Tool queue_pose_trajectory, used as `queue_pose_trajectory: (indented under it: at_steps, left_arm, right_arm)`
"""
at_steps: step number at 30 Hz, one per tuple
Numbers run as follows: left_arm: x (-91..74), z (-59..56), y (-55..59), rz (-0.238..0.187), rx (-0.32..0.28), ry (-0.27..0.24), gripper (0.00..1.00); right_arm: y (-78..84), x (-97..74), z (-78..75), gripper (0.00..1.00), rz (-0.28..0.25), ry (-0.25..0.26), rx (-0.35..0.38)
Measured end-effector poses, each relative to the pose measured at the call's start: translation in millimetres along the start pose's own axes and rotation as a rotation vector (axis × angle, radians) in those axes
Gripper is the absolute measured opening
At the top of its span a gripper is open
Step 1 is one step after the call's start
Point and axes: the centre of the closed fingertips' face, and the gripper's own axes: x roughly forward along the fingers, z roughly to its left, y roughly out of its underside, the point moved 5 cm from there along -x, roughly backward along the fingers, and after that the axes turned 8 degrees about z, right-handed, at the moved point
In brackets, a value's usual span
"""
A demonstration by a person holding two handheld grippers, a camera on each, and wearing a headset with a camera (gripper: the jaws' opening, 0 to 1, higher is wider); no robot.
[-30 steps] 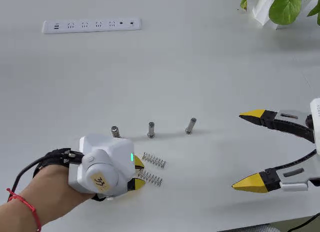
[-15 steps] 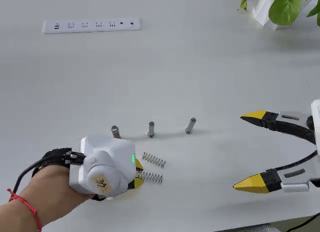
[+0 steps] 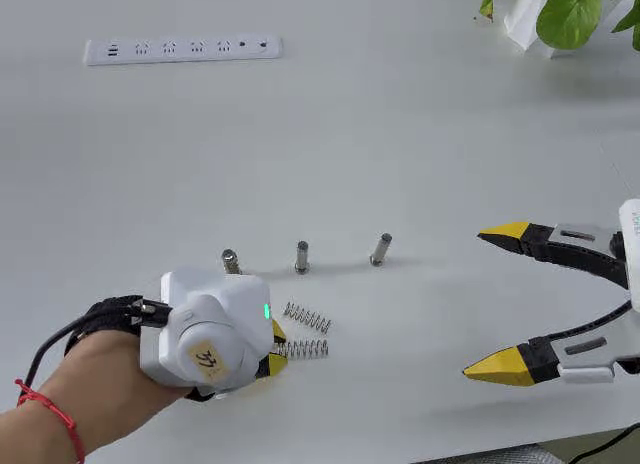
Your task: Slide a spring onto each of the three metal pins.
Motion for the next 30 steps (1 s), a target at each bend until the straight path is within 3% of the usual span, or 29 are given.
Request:
queue_pose_trajectory:
  at_steps: [12,21,30]
  left_arm:
    - [-10.0,-3.9,-6.6,-0.067,-0.041,0.002,0.07]
    - [-40.2,0.9,-29.2,-0.219,-0.123,-0.037,0.07]
    - [-74.6,8.6,-56.7,-0.387,-0.177,-0.076,0.07]
  right_arm:
    - [-6.8,-1.3,3.5,0.88,-0.006,0.0,-0.012]
    - [-35.0,-6.5,5.0,0.79,-0.061,0.007,-0.031]
    - [-81.2,-1.2,20.1,0.58,-0.123,-0.073,-0.038]
